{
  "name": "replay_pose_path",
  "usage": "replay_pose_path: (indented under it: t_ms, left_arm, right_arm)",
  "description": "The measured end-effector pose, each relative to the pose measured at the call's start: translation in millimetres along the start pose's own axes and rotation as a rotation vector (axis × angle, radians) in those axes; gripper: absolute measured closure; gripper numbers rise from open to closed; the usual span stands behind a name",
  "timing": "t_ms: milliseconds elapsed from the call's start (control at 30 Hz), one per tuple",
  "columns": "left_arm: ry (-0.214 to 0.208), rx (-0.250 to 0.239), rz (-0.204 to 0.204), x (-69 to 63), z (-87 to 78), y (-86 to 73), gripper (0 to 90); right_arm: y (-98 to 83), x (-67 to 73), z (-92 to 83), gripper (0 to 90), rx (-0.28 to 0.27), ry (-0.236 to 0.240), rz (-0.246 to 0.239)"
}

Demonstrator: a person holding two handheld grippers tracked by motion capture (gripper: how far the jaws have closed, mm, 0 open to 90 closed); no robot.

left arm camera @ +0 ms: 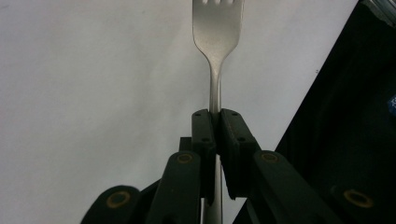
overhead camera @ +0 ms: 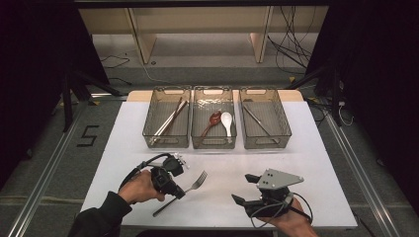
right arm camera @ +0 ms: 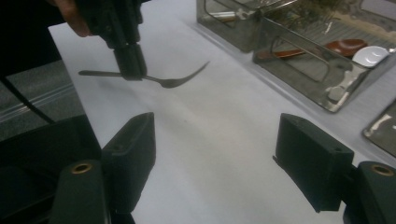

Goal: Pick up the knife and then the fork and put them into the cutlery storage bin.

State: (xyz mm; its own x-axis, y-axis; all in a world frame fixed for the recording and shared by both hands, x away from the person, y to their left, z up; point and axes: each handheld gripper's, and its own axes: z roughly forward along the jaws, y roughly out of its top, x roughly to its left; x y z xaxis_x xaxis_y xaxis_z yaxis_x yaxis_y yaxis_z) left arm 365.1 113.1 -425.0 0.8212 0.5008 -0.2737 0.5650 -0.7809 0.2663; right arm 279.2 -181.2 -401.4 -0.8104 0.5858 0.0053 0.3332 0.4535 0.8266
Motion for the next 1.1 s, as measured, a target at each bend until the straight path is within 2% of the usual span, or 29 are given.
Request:
replay_pose_path:
  t_ms: [267, 467, 600, 833, 900, 967, 1100]
  left_arm:
    - [-0.019, 0.020, 0.030, -11.0, 3.8, 14.8, 84.2]
    - [-0.032, 0.049, 0.067, -18.0, 8.9, 22.4, 84.2]
    - [-0.035, 0.063, 0.073, -23.7, 10.8, 24.3, 84.2]
    - [-0.049, 0.092, 0.101, -29.3, 13.5, 27.8, 84.1]
    - [-0.053, 0.088, 0.097, -32.8, 15.7, 29.0, 84.1]
    - [-0.053, 0.107, 0.123, -35.0, 16.5, 31.0, 84.1]
    - [-0.062, 0.116, 0.138, -42.1, 19.0, 34.7, 84.1]
  right_arm:
    - [1.4, 5.1, 3.1, 29.7, 0.007, 0.006, -0.024]
    - [2.9, 13.1, 7.5, 29.7, 0.017, 0.025, -0.066]
    - [4.1, 19.6, 13.3, 30.2, 0.032, 0.041, -0.094]
    - [5.7, 35.3, 25.3, 31.0, 0.068, 0.072, -0.178]
    - [6.2, 39.2, 28.8, 31.2, 0.080, 0.079, -0.205]
    - [6.4, 42.4, 33.2, 31.7, 0.088, 0.079, -0.238]
    - [6.2, 48.5, 41.7, 34.7, 0.114, 0.087, -0.294]
